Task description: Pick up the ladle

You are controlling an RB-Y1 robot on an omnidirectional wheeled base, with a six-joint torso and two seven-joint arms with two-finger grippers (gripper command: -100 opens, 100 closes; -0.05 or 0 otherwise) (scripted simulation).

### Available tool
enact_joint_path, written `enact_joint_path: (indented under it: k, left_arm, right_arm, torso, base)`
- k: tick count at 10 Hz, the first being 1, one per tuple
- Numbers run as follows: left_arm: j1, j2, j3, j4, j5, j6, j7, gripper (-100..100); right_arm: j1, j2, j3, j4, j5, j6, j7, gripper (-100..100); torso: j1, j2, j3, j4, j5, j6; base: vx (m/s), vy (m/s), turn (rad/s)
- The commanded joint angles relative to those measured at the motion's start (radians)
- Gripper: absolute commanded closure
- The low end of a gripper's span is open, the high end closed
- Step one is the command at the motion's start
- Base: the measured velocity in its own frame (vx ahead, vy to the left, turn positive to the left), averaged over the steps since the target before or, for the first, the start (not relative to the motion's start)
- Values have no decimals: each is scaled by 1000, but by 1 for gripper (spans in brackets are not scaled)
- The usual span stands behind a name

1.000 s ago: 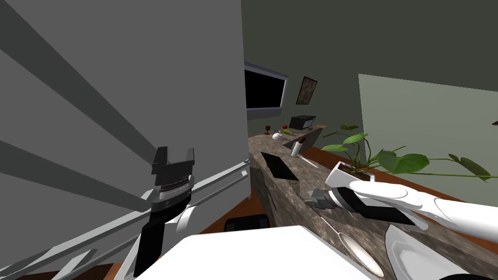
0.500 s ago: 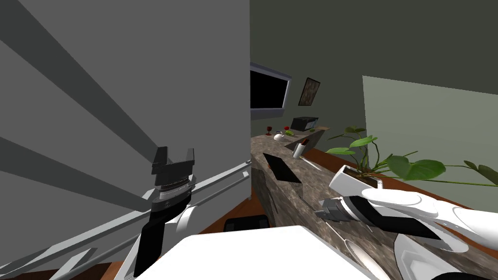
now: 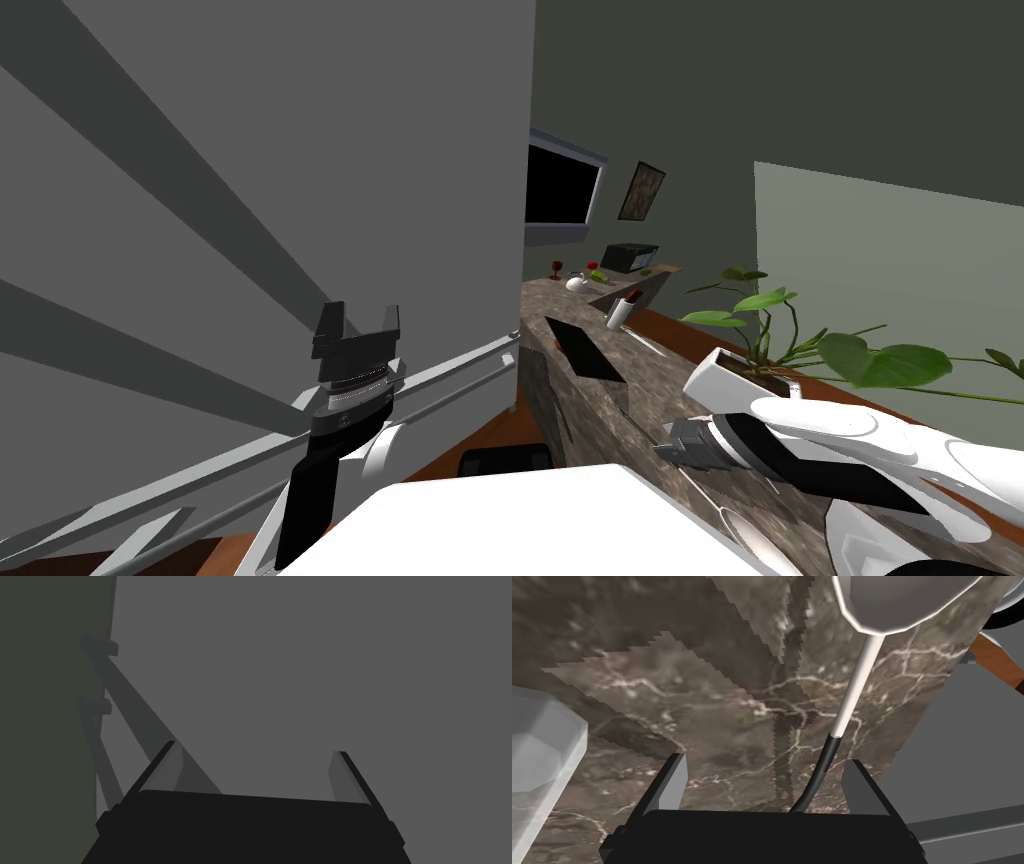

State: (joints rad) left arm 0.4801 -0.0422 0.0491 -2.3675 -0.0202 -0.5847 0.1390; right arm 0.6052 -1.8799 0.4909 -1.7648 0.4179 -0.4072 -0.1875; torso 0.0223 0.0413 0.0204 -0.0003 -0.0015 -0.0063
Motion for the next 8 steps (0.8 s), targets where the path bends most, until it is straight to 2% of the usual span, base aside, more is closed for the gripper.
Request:
enact_joint_path:
  k: [1, 3, 5, 7, 8]
  left_arm:
    - [0, 0, 0, 0, 0, 0, 0, 0]
    - [3, 1, -5, 3, -2, 0, 1, 0]
    - [8, 2, -14, 8, -4, 0, 1, 0]
    - [10, 3, -20, 11, -6, -1, 2, 0]
    - [11, 5, -27, 13, -9, -1, 2, 0]
  right_arm:
    - [9, 36, 10, 38, 4, -20, 28, -100]
    - [18, 71, 21, 75, 8, -40, 57, -100]
    - [18, 71, 21, 75, 8, -40, 57, -100]
    - [27, 107, 31, 113, 13, -60, 85, -100]
    - [27, 107, 31, 113, 13, -60, 85, -100]
  torso:
    - [0, 0, 0, 0, 0, 0]
    - [0, -11, -6, -2, -6, 0]
    - [2, -22, -13, -4, -12, 0]
    - [4, -27, -16, -6, -16, 0]
    - [3, -32, -20, -8, -22, -2]
  base:
    - [83, 22, 27]
    - [105, 3, 16]
    - [54, 16, 1]
    - [55, 2, 9]
    - [64, 3, 14]
